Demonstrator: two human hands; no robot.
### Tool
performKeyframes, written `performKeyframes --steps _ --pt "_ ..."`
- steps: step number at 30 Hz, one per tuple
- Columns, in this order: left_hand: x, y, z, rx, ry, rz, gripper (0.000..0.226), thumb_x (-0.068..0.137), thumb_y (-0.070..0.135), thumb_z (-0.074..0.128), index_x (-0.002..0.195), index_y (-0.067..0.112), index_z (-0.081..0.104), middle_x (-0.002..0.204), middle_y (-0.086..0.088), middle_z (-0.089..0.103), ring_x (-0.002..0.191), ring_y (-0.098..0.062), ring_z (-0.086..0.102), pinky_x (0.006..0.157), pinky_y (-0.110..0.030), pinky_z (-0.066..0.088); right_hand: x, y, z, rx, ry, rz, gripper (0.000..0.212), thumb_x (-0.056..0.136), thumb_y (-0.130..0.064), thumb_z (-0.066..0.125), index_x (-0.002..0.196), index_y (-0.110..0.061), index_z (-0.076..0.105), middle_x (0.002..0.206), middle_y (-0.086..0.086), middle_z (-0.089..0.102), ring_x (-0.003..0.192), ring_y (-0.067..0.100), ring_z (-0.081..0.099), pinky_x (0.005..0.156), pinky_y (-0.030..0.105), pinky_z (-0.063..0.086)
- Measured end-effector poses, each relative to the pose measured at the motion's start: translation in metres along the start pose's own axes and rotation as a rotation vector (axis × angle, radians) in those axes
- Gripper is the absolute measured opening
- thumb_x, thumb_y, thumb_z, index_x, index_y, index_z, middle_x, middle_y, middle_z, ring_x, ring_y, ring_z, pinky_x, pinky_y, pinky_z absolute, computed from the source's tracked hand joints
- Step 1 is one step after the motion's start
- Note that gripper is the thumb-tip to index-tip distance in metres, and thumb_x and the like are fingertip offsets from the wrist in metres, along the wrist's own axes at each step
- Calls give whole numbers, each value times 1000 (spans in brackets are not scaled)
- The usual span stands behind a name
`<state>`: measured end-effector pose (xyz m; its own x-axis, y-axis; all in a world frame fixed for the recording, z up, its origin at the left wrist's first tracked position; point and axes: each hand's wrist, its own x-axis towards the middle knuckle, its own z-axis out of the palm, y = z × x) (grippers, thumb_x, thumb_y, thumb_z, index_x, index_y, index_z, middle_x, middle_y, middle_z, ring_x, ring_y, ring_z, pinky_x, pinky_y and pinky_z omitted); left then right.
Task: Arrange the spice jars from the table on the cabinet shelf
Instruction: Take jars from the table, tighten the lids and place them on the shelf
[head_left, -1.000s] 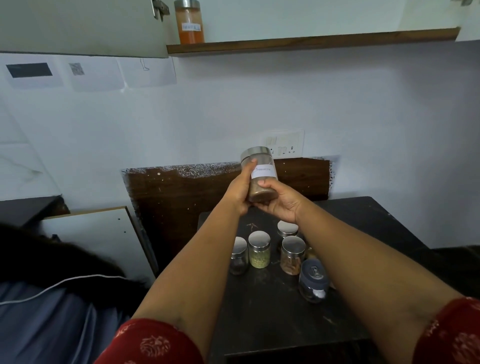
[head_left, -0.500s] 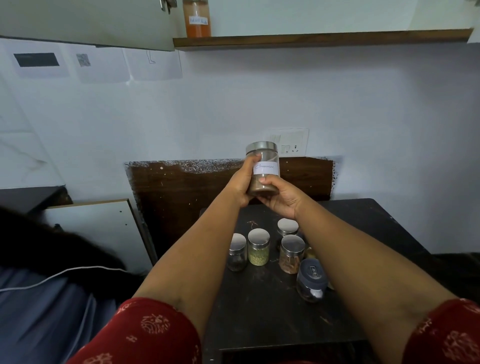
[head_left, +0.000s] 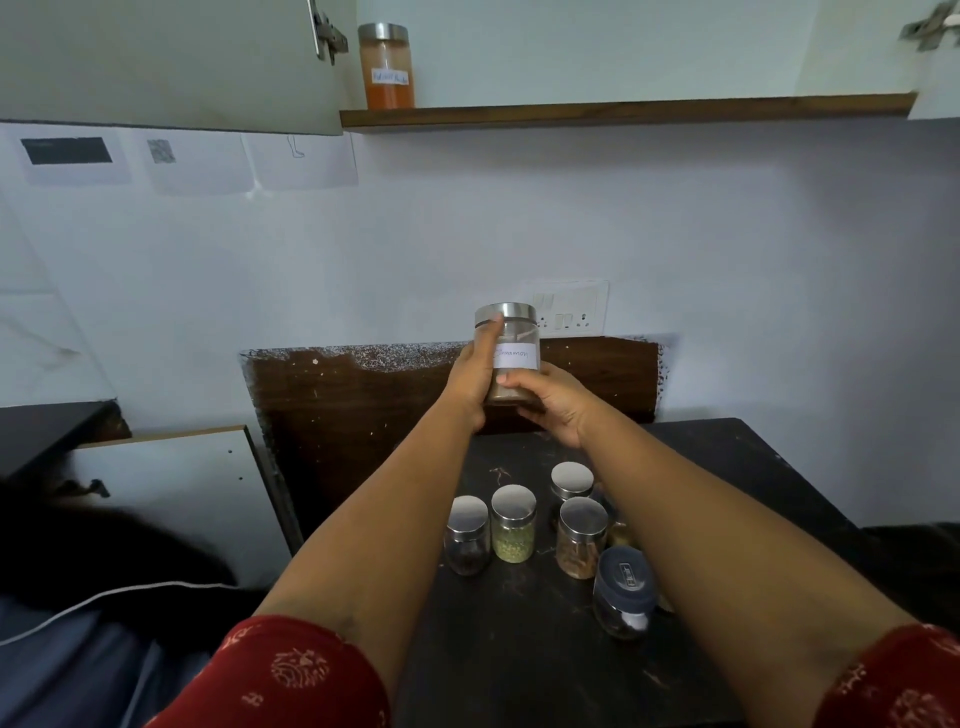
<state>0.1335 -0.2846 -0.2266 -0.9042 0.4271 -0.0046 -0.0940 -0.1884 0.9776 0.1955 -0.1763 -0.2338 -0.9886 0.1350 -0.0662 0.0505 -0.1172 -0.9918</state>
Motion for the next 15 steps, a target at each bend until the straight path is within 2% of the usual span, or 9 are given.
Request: performKeyframes --steps 4,6,8,10,13,15 --pt "14 34 11 -36 28 125 62 89 65 47 122 15 63 115 -16 69 106 -30 67 97 -48 52 10 -34 10 -180 149 -118 59 66 -40 74 120 -22 56 112 2 67 106 19 61 96 37 47" --pt "27 67 19 4 64 221 63 90 63 48 125 12 59 116 -16 67 105 -29 67 91 -46 55 19 -64 10 -246 198 -212 60 66 -47 72 119 -26 52 112 -2 65 103 15 61 85 31 50" --pt "40 108 29 86 128 344 59 90 63 49 123 14 56 113 -10 67 99 -23 68 77 -36 60 31 -103 7 -323 241 -343 56 69 -48 72 117 -29 49 108 -8 62 96 10 59 70 20 46" --pt "49 148 38 127 162 463 53 88 65 49 113 19 57 104 -3 68 93 -17 69 65 -29 58 43 -144 4 -405 276 -486 60 67 -49 73 119 -30 47 103 -13 59 90 3 58 64 16 42" --pt "63 203 46 183 206 606 48 87 69 46 100 24 58 98 1 68 91 -14 68 67 -31 59 59 -204 -1 -478 267 -671 75 57 -55 74 122 -32 47 99 -22 58 87 -2 60 62 12 44" --pt "76 236 49 289 224 707 48 90 69 39 103 26 58 97 6 67 93 -10 66 73 -30 56 72 -241 -5 -527 253 -761 76 55 -58 77 121 -34 49 97 -25 60 83 -7 61 59 6 43"
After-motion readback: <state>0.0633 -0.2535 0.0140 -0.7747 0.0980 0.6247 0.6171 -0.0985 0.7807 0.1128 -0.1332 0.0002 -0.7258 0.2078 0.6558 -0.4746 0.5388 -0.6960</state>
